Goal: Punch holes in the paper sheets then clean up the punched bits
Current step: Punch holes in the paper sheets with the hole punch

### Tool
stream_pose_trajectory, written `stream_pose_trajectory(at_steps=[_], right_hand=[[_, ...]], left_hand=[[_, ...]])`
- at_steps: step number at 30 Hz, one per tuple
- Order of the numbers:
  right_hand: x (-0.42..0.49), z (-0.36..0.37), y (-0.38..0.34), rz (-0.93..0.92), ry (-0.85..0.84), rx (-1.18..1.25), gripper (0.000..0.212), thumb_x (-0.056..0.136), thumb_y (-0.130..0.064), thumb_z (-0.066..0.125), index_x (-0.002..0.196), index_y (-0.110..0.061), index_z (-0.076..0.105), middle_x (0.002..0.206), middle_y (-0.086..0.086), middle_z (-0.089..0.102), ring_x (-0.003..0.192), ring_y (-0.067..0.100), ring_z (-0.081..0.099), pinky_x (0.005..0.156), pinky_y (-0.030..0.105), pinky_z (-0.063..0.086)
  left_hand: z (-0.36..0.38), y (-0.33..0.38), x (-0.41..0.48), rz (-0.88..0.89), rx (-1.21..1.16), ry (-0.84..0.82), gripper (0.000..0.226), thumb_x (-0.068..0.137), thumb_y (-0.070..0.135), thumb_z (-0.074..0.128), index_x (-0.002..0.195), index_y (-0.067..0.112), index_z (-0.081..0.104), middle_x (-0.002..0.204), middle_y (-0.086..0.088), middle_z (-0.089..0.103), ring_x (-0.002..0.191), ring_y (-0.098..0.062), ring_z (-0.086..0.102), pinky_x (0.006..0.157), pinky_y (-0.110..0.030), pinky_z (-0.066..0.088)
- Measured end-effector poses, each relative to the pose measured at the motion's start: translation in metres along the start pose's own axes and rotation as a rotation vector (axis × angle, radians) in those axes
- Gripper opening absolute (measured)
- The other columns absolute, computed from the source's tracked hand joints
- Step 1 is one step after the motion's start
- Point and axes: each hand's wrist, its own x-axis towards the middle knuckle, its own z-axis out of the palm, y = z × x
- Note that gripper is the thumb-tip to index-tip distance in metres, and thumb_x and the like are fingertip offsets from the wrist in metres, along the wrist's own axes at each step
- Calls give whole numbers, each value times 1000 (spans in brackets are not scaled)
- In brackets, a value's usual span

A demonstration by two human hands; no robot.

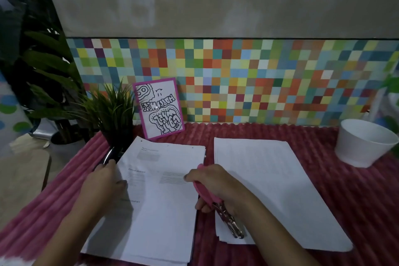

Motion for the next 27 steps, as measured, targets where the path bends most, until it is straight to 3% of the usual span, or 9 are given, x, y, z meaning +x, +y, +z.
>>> stream_pose_trajectory(at_steps=[3,7,12,17,20,22,23,25,27], right_hand=[[6,7,1,4,-24,-60,49,78,-31,68,119,-7,57,85,12,53,54,23,66,47,25,50],[8,9,1,17,-66,-124,54,78,-33,69,121,-5,51,90,12,52,54,22,65,48,25,50],[5,0,4,4,-54,-100,64,81,-32,69,132,-4,44,89,0,51,51,17,62,46,23,50],[-4,-7,0,-8,-76,-32,58,84,-29,67,132,-11,40,108,19,60,56,21,62,49,28,51],[-11,-39,-4,-44,3,99,44,82,-28,70,116,-5,54,83,15,59,53,25,63,47,28,52],[-15,-74,-5,-65,116,202,23,84,-25,68,98,-7,61,78,15,52,53,27,62,47,29,52],[-16,-94,-3,-63,180,271,17,85,-23,67,92,-8,62,80,17,53,52,27,62,45,28,51],[-16,-132,8,-31,270,439,18,85,-22,65,91,-6,63,87,19,63,49,26,61,42,27,49],[-12,-156,22,19,278,594,25,86,-22,61,99,-1,61,90,22,69,46,26,60,41,26,48]], left_hand=[[11,2,-2,-13,41,62,20,84,11,64,99,2,53,100,-21,57,90,-41,57,65,-36,38],[20,7,-12,15,65,111,32,76,-3,62,107,-4,54,100,-26,51,83,-48,56,67,-49,47],[23,32,-36,-78,309,181,24,72,6,57,97,8,55,94,-14,48,85,-42,54,71,-48,44],[15,51,-31,-191,470,147,23,77,14,61,100,14,67,110,-11,50,100,-37,43,82,-47,39],[10,87,-15,23,267,247,27,69,-2,67,96,2,70,114,-25,59,100,-45,50,78,-53,44],[11,131,-2,211,38,183,19,75,-2,61,92,-1,69,100,-23,64,89,-41,58,74,-45,51],[14,157,5,271,-92,121,12,81,0,58,87,-2,68,92,-20,65,84,-37,61,73,-40,52],[30,202,16,311,-217,-8,21,91,15,56,80,0,65,82,-13,64,83,-33,65,72,-34,52],[51,232,25,235,-137,-130,31,93,35,55,88,6,62,91,-10,63,99,-31,64,82,-36,50]])
